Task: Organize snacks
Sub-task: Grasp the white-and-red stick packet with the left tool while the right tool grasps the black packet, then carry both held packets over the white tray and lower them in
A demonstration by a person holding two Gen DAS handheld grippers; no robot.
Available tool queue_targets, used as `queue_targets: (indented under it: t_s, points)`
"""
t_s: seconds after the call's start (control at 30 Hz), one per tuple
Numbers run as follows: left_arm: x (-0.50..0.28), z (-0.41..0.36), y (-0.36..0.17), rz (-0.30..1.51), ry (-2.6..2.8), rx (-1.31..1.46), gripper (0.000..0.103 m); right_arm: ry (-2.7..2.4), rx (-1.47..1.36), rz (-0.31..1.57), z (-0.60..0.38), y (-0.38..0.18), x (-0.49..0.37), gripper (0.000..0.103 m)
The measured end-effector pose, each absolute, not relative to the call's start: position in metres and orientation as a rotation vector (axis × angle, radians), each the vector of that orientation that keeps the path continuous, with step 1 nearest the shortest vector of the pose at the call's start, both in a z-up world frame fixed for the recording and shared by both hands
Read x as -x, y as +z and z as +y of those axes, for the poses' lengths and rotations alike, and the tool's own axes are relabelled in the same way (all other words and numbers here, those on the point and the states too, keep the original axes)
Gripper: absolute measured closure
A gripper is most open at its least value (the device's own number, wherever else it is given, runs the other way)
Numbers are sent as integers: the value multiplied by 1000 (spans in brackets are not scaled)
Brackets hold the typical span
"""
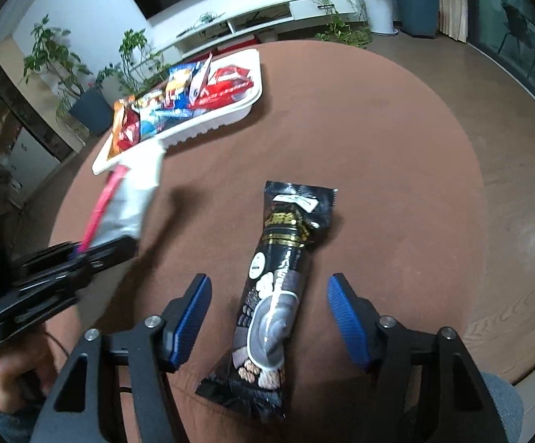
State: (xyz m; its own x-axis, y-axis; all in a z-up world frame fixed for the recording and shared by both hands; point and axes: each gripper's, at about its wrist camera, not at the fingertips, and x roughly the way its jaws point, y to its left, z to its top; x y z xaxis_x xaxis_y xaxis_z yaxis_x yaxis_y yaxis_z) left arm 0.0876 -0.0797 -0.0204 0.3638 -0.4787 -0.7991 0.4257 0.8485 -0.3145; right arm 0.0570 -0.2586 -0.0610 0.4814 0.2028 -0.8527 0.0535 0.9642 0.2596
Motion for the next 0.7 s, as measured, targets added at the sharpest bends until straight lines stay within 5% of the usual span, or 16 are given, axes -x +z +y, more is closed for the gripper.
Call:
queue_targets:
  t_s: [0.2, 0.47, 0.7]
  points:
    - [-80, -59, -21, 1036, -559, 106, 89, 60, -175, 1061, -245, -64, -59, 40]
    - [-74, -56, -18, 1007, -555, 138, 89, 51, -99, 1064, -237, -64, -56, 71]
    - [-69, -39, -14, 993, -541, 178, 89, 94, -148, 1049, -235, -61, -52, 77]
